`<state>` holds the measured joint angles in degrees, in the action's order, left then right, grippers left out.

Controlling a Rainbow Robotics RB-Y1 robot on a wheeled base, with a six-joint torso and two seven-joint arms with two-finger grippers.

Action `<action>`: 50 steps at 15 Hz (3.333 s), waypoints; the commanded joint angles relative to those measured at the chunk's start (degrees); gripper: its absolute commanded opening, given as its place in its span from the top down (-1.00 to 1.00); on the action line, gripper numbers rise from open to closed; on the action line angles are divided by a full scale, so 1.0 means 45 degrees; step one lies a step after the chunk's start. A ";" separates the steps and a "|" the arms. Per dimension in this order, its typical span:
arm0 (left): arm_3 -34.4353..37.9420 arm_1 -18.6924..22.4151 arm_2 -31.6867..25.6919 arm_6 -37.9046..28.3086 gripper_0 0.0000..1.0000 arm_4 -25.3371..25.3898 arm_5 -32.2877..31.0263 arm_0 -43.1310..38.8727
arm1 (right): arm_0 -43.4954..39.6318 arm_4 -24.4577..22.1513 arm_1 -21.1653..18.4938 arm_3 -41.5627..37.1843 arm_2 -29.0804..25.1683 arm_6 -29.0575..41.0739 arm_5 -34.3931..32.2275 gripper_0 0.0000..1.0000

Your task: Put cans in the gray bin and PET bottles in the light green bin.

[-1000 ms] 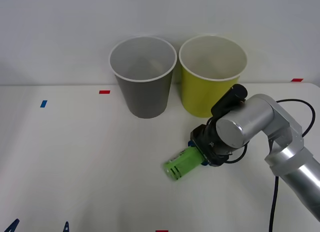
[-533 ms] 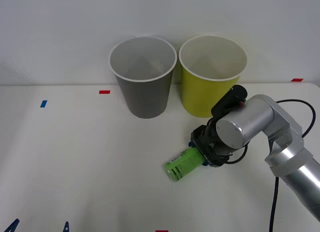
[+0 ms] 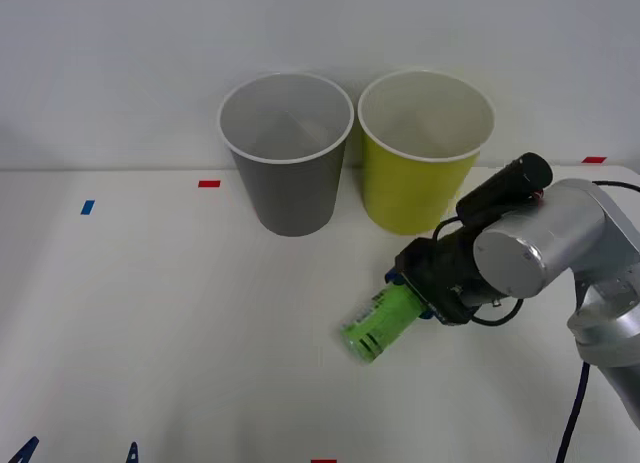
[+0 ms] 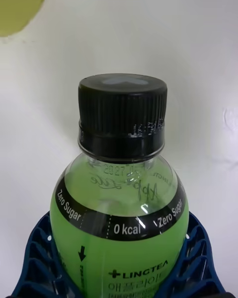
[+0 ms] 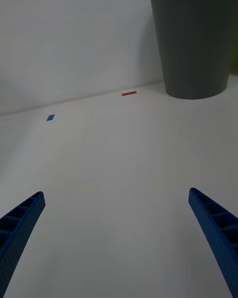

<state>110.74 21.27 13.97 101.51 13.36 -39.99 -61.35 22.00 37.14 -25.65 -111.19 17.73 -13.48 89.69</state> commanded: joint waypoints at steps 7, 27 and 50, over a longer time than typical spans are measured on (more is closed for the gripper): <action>0.0000 0.0000 0.0000 0.0000 -1.00 0.0000 0.0000 0.0000 | -0.2644 -0.0050 0.0525 -0.3339 -0.2729 -0.5677 0.0010 1.00; 0.0000 0.0000 0.0000 0.0000 -1.00 0.0000 0.0000 0.0000 | -0.5593 -0.1456 0.3689 -0.6971 -0.4292 -1.5227 -0.7099 1.00; 0.0000 0.0000 0.0000 0.0000 -1.00 0.0000 0.0000 0.0000 | -0.1179 -0.6144 0.4998 -0.8625 -0.4389 -1.4388 -0.3349 1.00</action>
<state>110.74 21.27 13.98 101.51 13.36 -39.99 -61.35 14.64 9.86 -3.46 -150.02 -0.97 -78.41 72.41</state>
